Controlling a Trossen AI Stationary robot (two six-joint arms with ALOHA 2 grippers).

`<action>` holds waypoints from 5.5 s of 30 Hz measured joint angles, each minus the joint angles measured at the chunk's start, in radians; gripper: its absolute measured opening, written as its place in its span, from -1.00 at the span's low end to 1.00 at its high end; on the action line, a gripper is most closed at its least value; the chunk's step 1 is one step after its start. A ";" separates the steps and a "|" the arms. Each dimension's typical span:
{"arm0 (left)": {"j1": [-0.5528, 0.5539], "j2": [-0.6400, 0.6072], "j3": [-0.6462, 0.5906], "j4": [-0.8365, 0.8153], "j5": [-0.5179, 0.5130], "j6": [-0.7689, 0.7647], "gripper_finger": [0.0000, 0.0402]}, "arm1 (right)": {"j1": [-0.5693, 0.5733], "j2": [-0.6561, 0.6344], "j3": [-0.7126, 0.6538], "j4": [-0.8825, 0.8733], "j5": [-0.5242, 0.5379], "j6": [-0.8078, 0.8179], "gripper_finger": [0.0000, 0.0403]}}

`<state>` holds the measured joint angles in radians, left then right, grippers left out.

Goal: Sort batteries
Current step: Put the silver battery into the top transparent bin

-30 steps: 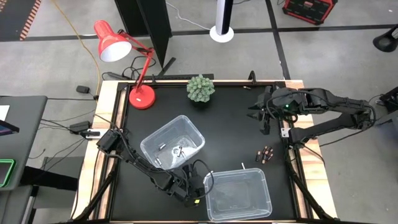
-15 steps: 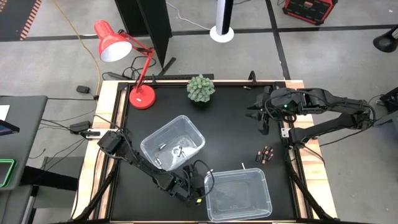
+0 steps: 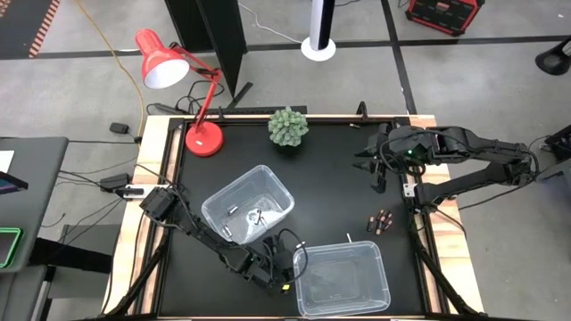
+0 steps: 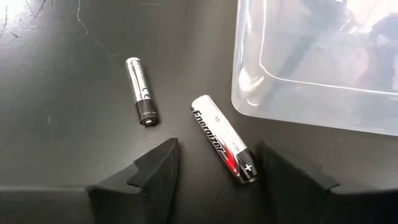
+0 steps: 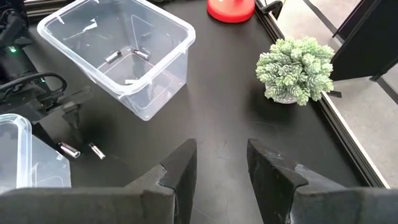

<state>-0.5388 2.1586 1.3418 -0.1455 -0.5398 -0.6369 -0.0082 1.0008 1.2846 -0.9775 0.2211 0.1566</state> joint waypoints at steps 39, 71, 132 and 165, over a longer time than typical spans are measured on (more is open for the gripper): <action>-0.042 -0.167 -0.006 -0.266 0.108 0.029 -0.78 | 0.001 0.000 0.000 -0.001 0.009 -0.007 -0.22; -0.085 -0.456 -0.004 -0.435 0.121 0.074 -0.78 | 0.002 0.000 0.000 -0.001 0.009 -0.034 -0.22; 0.515 -0.778 -0.282 -0.651 0.166 0.228 -0.78 | 0.696 -0.167 -0.686 0.622 0.383 0.255 -0.22; 0.631 -0.779 -0.413 -0.492 0.384 0.304 -0.70 | 0.693 -0.163 -0.685 0.621 0.385 0.262 -0.22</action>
<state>0.0917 1.3800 0.9291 -0.6370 -0.1560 -0.3332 0.6849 0.8375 0.5999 -0.3569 0.6060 0.4187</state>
